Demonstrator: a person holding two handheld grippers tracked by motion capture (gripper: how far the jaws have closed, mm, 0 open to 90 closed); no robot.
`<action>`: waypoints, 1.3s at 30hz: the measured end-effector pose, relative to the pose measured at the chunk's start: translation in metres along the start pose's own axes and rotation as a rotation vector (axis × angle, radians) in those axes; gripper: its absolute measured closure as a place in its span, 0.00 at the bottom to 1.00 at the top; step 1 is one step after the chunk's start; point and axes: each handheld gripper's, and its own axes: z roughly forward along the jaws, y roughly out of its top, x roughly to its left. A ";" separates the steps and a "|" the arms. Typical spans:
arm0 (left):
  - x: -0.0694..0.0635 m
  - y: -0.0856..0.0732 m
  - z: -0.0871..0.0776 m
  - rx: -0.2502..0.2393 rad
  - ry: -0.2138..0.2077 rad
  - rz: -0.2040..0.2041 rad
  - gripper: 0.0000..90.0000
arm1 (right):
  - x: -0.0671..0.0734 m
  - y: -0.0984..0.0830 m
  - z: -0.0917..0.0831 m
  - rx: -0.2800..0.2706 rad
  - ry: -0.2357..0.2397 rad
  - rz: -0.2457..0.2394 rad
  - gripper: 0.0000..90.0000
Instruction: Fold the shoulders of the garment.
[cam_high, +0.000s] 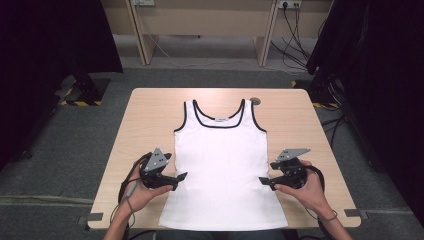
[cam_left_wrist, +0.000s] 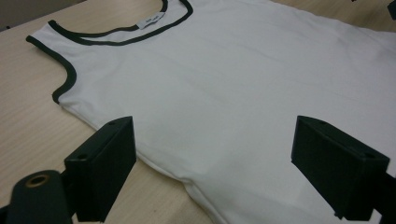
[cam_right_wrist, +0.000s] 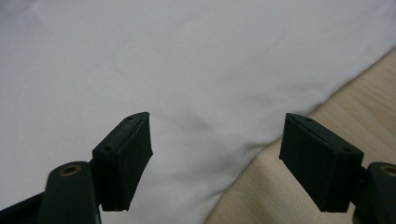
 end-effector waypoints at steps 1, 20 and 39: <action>-0.001 -0.001 -0.001 0.004 0.002 0.006 0.15 | 0.000 0.000 -0.001 -0.008 0.000 0.003 0.27; 0.004 0.004 -0.002 0.002 0.038 0.021 0.18 | 0.007 -0.013 0.001 -0.025 -0.020 0.012 0.25; -0.013 -0.014 -0.027 -0.043 0.074 -0.001 0.18 | -0.068 0.085 0.004 -0.076 -0.169 0.064 0.37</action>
